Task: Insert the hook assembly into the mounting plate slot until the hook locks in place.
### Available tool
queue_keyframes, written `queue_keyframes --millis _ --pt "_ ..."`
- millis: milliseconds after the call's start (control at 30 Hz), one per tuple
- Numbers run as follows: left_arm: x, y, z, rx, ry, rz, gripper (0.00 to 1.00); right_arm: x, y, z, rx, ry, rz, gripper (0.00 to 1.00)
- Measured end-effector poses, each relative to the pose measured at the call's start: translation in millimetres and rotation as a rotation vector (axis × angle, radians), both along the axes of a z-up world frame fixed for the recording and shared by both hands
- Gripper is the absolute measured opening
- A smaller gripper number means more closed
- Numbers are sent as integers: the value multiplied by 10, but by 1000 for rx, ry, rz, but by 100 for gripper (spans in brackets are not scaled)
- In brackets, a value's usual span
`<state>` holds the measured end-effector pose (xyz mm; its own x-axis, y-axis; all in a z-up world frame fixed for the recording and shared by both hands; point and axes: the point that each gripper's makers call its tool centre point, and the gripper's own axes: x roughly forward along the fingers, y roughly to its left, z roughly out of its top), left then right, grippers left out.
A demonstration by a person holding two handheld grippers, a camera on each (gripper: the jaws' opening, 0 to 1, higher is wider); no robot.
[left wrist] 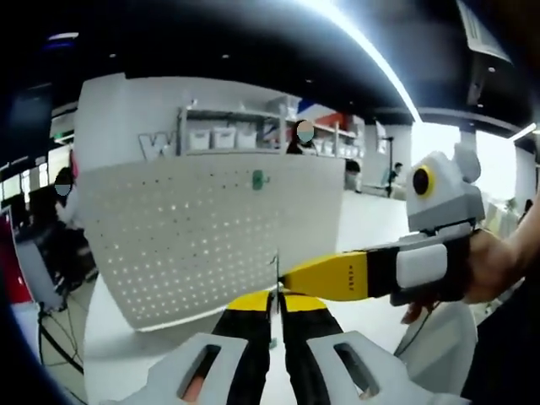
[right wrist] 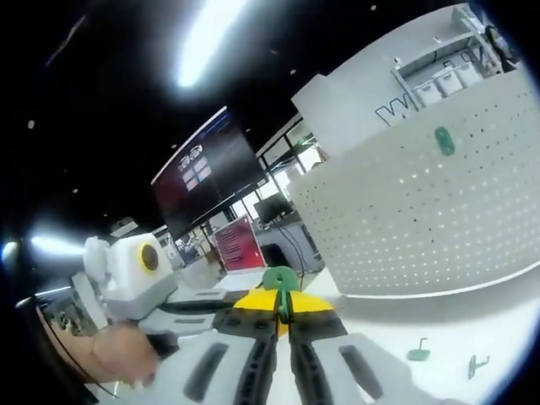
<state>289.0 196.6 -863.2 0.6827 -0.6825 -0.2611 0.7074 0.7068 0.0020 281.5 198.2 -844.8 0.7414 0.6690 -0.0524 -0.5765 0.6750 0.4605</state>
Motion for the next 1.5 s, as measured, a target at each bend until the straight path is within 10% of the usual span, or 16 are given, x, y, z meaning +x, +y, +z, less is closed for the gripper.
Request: queue_keyframes --millis 200,833,1500 --pt "-38 -2 -41 12 1 -29 8 -15 -5 -32 -27 -6 -3 0" --pt "-93 -22 -227 -34 74 -39 79 110 -152 -126 -141 -25 -2 0" --pt "-91 -82 -148 -85 33 -54 99 469 -479 -124 -138 -43 -187 0"
